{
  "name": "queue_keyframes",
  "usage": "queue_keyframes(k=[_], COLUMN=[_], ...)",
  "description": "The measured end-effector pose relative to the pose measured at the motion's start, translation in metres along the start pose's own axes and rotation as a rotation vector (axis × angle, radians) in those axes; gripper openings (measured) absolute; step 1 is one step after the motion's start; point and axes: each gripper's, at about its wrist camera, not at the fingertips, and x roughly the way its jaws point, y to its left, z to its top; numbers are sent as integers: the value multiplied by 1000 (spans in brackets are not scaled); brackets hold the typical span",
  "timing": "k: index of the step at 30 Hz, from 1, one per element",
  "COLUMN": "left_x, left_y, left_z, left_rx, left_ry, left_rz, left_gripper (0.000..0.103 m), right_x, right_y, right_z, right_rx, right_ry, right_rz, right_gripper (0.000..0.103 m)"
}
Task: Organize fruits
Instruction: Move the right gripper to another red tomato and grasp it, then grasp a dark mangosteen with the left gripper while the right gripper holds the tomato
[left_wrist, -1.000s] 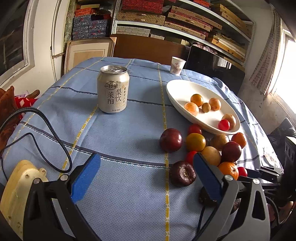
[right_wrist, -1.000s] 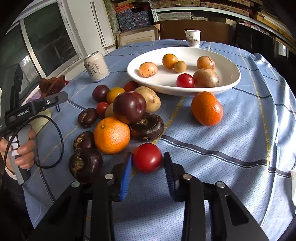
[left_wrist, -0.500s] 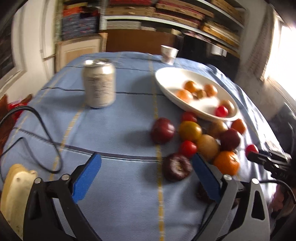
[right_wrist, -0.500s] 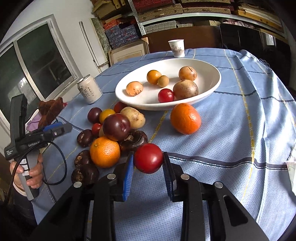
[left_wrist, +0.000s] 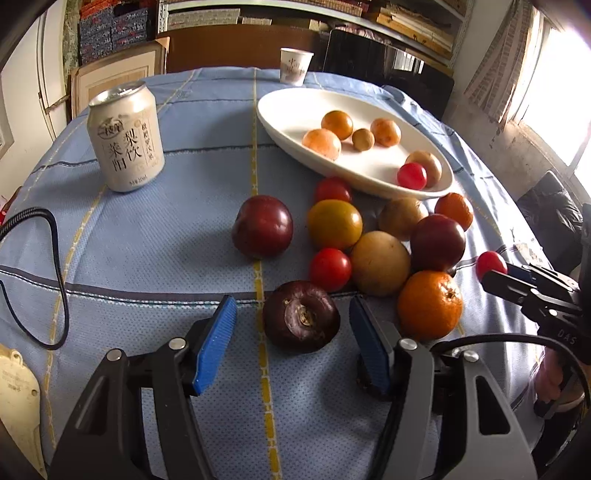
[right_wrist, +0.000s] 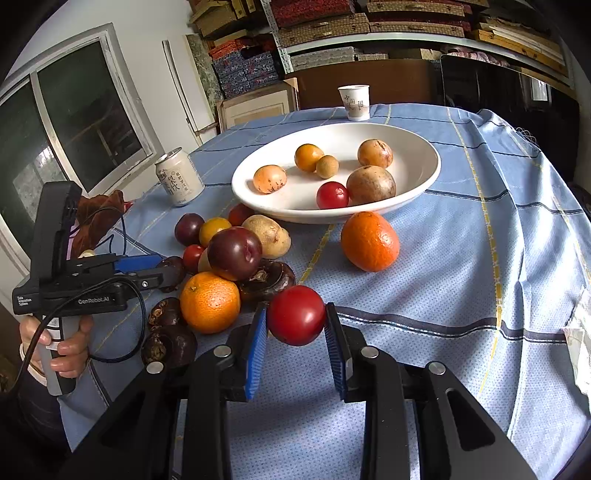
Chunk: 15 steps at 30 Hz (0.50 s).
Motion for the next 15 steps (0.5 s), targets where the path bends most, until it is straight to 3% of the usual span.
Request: queue_keyframes(k=[15], left_x=[3], left_y=[-3], left_z=[0], left_rx=[13], left_ry=[8], left_rz=[-25], left_gripper=[48], right_x=[0], right_y=[-1], right_z=[0], right_rx=[5], right_ry=[1], right_rz=[-1], right_gripper=[31])
